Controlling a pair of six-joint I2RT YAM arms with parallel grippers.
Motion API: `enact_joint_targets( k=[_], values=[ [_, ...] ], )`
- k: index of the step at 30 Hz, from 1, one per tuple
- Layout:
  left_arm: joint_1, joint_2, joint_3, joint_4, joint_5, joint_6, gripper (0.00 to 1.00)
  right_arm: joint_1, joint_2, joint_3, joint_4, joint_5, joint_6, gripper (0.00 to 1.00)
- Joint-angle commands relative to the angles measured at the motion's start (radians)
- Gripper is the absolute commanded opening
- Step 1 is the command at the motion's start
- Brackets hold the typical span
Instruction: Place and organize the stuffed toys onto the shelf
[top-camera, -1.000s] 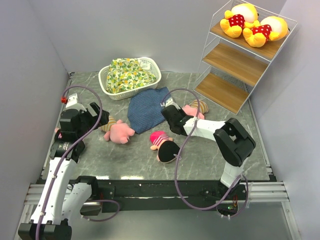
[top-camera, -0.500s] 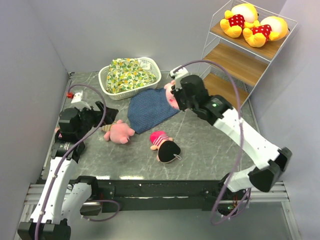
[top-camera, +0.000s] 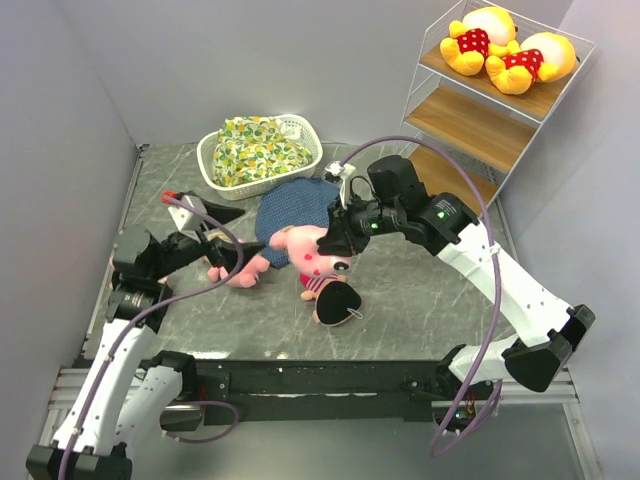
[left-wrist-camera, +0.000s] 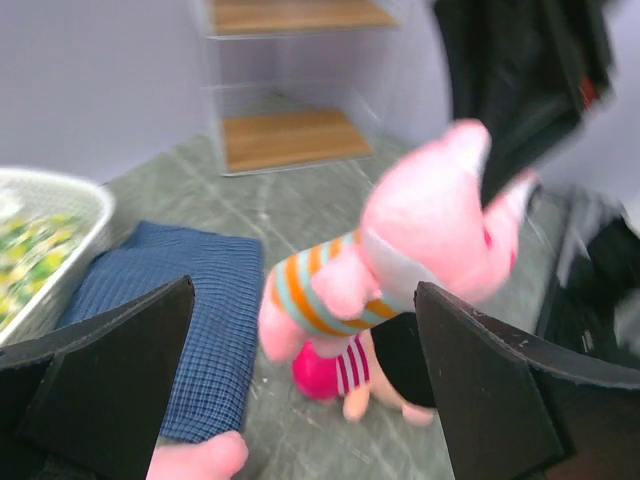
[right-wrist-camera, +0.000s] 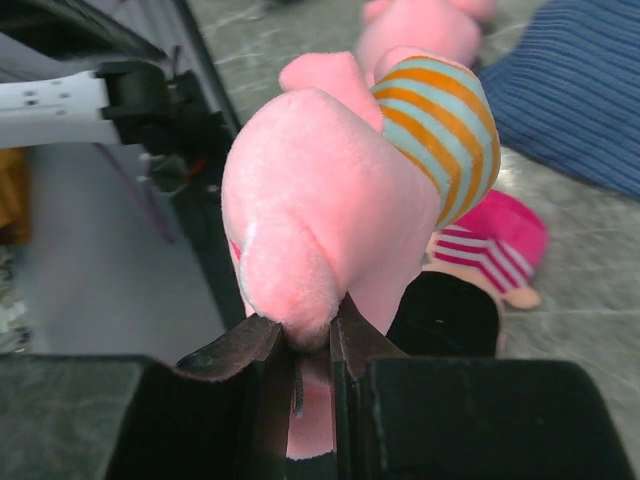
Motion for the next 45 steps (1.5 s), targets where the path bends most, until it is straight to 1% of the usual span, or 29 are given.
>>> enact_joint_targets(
  k=[1, 2, 4, 9, 12, 15, 16, 17, 18, 20, 21, 22, 23, 24, 25, 27, 28, 29, 30, 31, 32, 33, 35, 36, 38, 39, 42, 44, 45],
  values=[
    [-0.030, 0.087, 0.068, -0.077, 0.374, 0.247, 0.99, 0.002, -0.018, 0.056, 0.019, -0.153, 0.087, 0.15],
    [-0.042, 0.101, 0.065, -0.080, 0.438, 0.259, 0.98, 0.001, -0.014, 0.069, 0.005, -0.169, 0.092, 0.14],
    [-0.061, 0.095, 0.043, -0.024, 0.486, 0.237, 0.98, 0.002, -0.005, 0.095, -0.019, -0.214, 0.078, 0.12],
    [-0.070, 0.037, 0.008, 0.002, 0.437, 0.248, 0.97, 0.002, -0.018, 0.073, 0.039, -0.338, 0.099, 0.11],
    [-0.084, 0.050, 0.015, -0.004, 0.432, 0.253, 0.92, 0.002, -0.011, 0.081, 0.048, -0.352, 0.105, 0.11],
    [-0.099, 0.078, 0.020, -0.011, 0.425, 0.259, 0.79, 0.002, -0.002, 0.092, 0.036, -0.360, 0.101, 0.12],
    [-0.102, 0.087, 0.028, -0.013, 0.420, 0.256, 0.68, 0.001, -0.003, 0.090, 0.040, -0.361, 0.104, 0.13],
    [-0.108, 0.099, 0.031, -0.016, 0.413, 0.256, 0.62, 0.002, -0.005, 0.089, 0.045, -0.360, 0.107, 0.13],
    [-0.111, 0.107, 0.035, -0.034, 0.397, 0.256, 0.50, 0.001, -0.006, 0.086, 0.048, -0.358, 0.109, 0.14],
    [-0.115, 0.118, 0.051, -0.051, 0.376, 0.256, 0.36, 0.001, -0.017, 0.081, 0.060, -0.353, 0.109, 0.17],
    [-0.115, 0.119, 0.054, -0.056, 0.371, 0.251, 0.21, -0.001, -0.021, 0.078, 0.065, -0.344, 0.112, 0.20],
    [-0.115, 0.124, 0.061, -0.059, 0.363, 0.251, 0.14, 0.000, -0.025, 0.080, 0.076, -0.311, 0.115, 0.27],
    [-0.115, 0.127, 0.065, -0.059, 0.362, 0.245, 0.07, -0.001, -0.035, 0.083, 0.077, -0.286, 0.113, 0.31],
    [-0.116, 0.130, 0.069, -0.056, 0.354, 0.236, 0.01, -0.003, -0.043, 0.092, 0.073, -0.257, 0.112, 0.43],
    [-0.118, 0.130, 0.071, -0.041, 0.327, 0.219, 0.01, -0.006, -0.049, 0.096, 0.073, -0.178, 0.110, 0.48],
    [-0.119, 0.125, 0.060, 0.013, 0.281, 0.097, 0.01, -0.012, -0.081, 0.086, 0.103, -0.110, 0.099, 0.58],
    [-0.119, 0.118, 0.028, 0.098, 0.255, 0.043, 0.01, -0.012, -0.098, 0.071, 0.120, -0.066, 0.099, 0.70],
    [-0.119, 0.118, 0.013, 0.148, 0.192, -0.064, 0.01, -0.012, -0.132, 0.054, 0.141, 0.044, 0.092, 0.75],
    [-0.119, 0.115, 0.000, 0.172, 0.158, -0.109, 0.01, -0.010, -0.150, 0.008, 0.196, 0.097, 0.081, 0.80],
    [-0.119, 0.119, -0.007, 0.177, 0.117, -0.147, 0.01, -0.010, -0.170, -0.020, 0.229, 0.140, 0.067, 0.81],
    [-0.119, 0.122, -0.003, 0.150, 0.021, -0.213, 0.01, -0.012, -0.207, -0.046, 0.262, 0.221, 0.047, 0.82],
    [-0.119, 0.128, 0.012, 0.110, -0.035, -0.235, 0.01, -0.012, -0.228, -0.101, 0.334, 0.252, 0.040, 0.82],
    [-0.119, 0.165, 0.090, -0.029, -0.093, -0.226, 0.01, -0.010, -0.293, -0.152, 0.408, 0.303, 0.026, 0.82],
    [-0.119, 0.176, 0.112, -0.062, -0.100, -0.220, 0.01, -0.012, -0.316, -0.207, 0.494, 0.321, 0.021, 0.82],
    [-0.119, 0.204, 0.140, -0.091, -0.123, -0.249, 0.01, -0.010, -0.382, -0.277, 0.588, 0.300, -0.034, 0.81],
    [-0.119, 0.211, 0.146, -0.094, -0.141, -0.264, 0.01, -0.010, -0.402, -0.352, 0.676, 0.236, -0.077, 0.80],
    [-0.119, 0.248, 0.181, -0.119, -0.204, -0.333, 0.01, 0.005, -0.460, -0.492, 0.808, 0.142, -0.210, 0.77],
    [-0.119, 0.279, 0.157, -0.071, -0.206, -0.446, 0.01, 0.039, -0.480, -0.554, 0.893, 0.131, -0.284, 0.75],
    [-0.119, 0.289, 0.147, -0.032, -0.188, -0.473, 0.01, 0.051, -0.483, -0.601, 0.951, 0.136, -0.302, 0.74]
  ],
)
